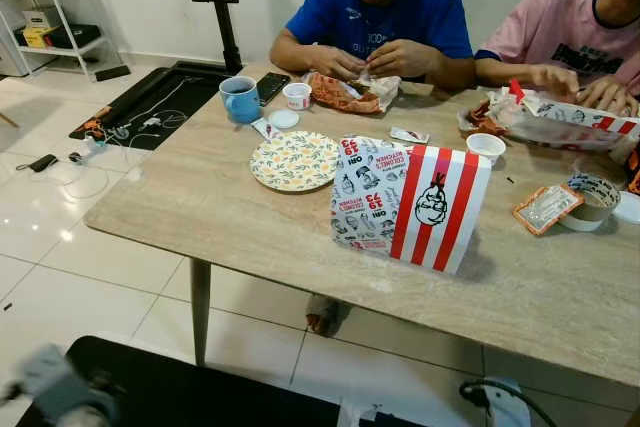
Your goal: Restocking fridge
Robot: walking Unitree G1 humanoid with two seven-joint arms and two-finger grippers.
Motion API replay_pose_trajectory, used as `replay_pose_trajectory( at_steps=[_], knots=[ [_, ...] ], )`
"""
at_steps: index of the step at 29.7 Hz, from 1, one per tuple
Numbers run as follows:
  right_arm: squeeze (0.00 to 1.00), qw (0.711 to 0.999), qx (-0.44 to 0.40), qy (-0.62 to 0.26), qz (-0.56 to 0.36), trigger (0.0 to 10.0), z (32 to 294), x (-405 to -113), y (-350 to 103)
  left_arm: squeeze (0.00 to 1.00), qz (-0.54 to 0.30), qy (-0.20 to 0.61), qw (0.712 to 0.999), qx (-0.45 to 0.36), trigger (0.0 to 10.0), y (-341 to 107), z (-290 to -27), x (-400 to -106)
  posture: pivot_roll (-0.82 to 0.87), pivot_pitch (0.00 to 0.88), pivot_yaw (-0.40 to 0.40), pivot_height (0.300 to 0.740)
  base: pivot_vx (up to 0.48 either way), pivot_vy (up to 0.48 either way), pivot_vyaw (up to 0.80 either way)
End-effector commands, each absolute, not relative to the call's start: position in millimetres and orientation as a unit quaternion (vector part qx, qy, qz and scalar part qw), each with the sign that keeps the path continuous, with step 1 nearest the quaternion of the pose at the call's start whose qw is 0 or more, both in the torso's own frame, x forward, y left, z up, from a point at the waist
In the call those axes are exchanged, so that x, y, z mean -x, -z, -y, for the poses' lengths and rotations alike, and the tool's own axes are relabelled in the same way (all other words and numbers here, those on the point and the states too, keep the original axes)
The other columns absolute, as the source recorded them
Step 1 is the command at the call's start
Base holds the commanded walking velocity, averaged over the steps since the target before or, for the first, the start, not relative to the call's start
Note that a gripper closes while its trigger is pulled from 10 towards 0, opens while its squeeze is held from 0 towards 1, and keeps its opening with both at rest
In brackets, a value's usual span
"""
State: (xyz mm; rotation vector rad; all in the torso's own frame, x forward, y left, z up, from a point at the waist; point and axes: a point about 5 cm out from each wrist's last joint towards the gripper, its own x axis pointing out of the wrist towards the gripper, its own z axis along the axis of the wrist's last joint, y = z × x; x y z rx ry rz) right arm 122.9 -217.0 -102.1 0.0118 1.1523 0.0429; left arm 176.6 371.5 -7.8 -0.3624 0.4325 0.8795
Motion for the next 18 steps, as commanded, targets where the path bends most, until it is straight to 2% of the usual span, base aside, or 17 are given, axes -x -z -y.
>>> replay_pose_trajectory(
  at_steps=[1,2,7,9,11,12,15,16,18],
  knots=[
    [0.00,0.839,-0.001,-0.021,-0.544,10.0,220,-119,102,0.94,-0.153,-0.442,0.865,0.179,10.0,-13,-392,-182,-0.02,0.027,0.023,0.740,0.000,0.000,0.00],
    [0.00,0.837,0.000,-0.020,-0.547,10.0,221,-116,103,1.00,-0.116,-0.444,0.869,0.184,10.0,-29,-402,-189,-0.03,0.040,0.026,0.740,0.000,0.000,0.00],
    [0.00,0.835,-0.001,-0.018,-0.550,10.0,223,-111,104,1.00,-0.063,-0.441,0.876,0.183,10.0,-54,-416,-200,-0.03,0.058,0.029,0.740,0.000,0.000,0.00],
    [0.00,0.832,-0.002,-0.016,-0.555,10.0,225,-103,105,1.00,0.048,-0.382,0.907,0.173,10.0,-113,-426,-239,-0.03,0.090,0.040,0.740,0.000,0.000,0.00],
    [0.00,0.828,-0.006,-0.012,-0.560,10.0,225,-95,107,1.00,0.119,-0.313,0.927,0.168,10.0,-155,-422,-267,-0.03,0.121,0.054,0.740,0.000,0.000,0.00],
    [0.00,0.828,-0.006,-0.012,-0.560,10.0,225,-95,107,1.00,0.119,-0.313,0.927,0.168,10.0,-155,-422,-267,-0.03,0.121,0.054,0.740,0.000,0.000,0.00],
    [0.00,0.828,-0.012,-0.011,-0.561,10.0,221,-90,109,1.00,0.163,-0.207,0.949,0.173,10.0,-188,-395,-303,-0.03,0.147,0.062,0.740,0.000,0.000,0.00],
    [0.00,0.828,-0.012,-0.011,-0.561,10.0,221,-90,109,1.00,0.163,-0.207,0.949,0.173,10.0,-188,-395,-303,-0.03,0.147,0.062,0.740,0.000,0.000,0.00],
    [0.00,0.829,-0.014,-0.014,-0.559,10.0,218,-89,110,1.00,0.172,-0.147,0.958,0.174,10.0,-202,-374,-323,-0.03,0.166,0.063,0.740,0.000,0.000,0.00]
  ],
)
